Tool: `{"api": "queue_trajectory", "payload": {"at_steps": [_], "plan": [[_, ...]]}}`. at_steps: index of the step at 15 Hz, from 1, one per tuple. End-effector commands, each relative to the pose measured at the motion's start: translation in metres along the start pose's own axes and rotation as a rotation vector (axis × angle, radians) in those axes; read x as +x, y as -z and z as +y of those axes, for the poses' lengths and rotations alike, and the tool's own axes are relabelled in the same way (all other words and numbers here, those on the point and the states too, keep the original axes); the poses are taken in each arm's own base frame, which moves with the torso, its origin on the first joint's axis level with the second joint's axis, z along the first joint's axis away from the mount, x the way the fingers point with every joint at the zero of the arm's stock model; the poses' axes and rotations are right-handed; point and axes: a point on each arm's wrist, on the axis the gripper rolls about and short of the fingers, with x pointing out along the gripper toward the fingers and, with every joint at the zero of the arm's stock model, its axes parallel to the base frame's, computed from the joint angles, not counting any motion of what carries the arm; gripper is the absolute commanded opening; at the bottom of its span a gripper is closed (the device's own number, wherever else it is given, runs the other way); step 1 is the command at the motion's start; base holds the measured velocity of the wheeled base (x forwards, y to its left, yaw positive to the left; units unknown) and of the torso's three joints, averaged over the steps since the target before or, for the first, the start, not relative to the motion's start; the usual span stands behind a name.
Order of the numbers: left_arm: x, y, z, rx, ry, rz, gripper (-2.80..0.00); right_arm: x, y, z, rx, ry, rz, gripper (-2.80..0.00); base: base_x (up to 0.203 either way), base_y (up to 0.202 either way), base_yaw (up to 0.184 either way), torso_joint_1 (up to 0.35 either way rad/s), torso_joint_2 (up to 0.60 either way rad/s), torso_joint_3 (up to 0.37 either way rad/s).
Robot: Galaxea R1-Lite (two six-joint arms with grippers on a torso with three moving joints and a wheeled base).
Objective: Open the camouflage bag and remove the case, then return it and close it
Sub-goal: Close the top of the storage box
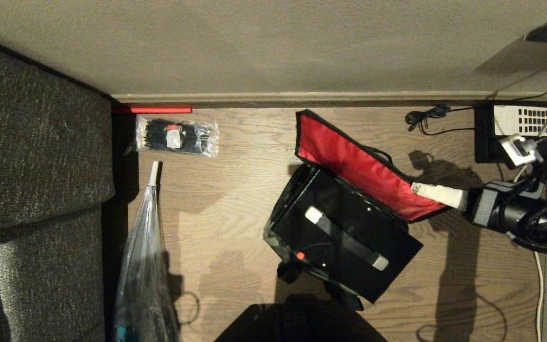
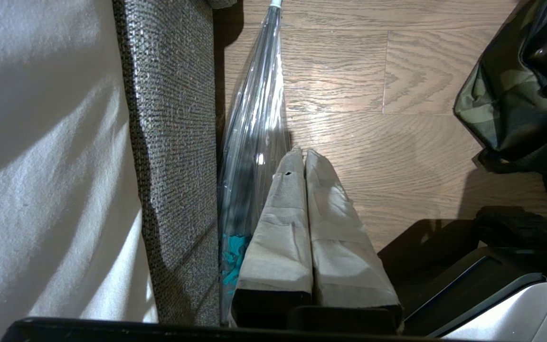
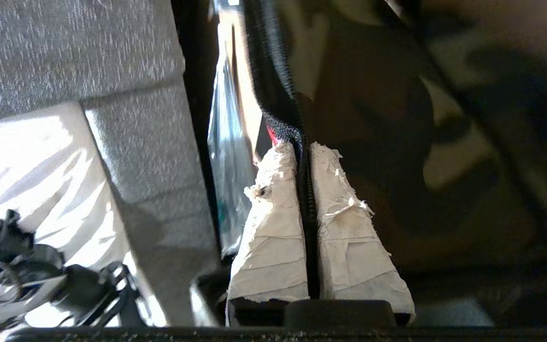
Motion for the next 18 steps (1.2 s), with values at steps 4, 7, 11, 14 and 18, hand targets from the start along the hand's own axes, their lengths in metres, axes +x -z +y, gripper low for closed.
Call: {"api": "queue_trajectory", "payload": {"at_steps": [4, 7, 11, 14, 18], "plan": [[0.000, 0.000, 0.000, 0.001, -0.001, -0.001, -2.80, -0.002, 0.018, -0.023, -0.120, 0.047, 0.035, -2.80, 0.000, 0.000, 0.000, 0.000, 0.00, 0.000], [0.000, 0.000, 0.000, 0.001, -0.001, -0.001, -2.80, -0.013, 0.038, -0.020, -0.167, 0.067, 0.086, -2.80, 0.000, 0.000, 0.000, 0.000, 0.00, 0.000], [0.000, 0.000, 0.000, 0.001, -0.001, -0.001, -2.80, -0.028, 0.062, -0.010, -0.198, 0.081, 0.177, -2.80, 0.000, 0.000, 0.000, 0.000, 0.00, 0.000], [0.000, 0.000, 0.000, 0.001, -0.001, -0.001, -2.80, -0.038, 0.085, -0.007, -0.253, 0.087, 0.275, -2.80, 0.000, 0.000, 0.000, 0.000, 0.00, 0.000], [0.000, 0.000, 0.000, 0.001, -0.001, -0.001, -2.80, -0.039, 0.091, -0.012, -0.306, 0.086, 0.311, -2.80, 0.000, 0.000, 0.000, 0.000, 0.00, 0.000]]}}
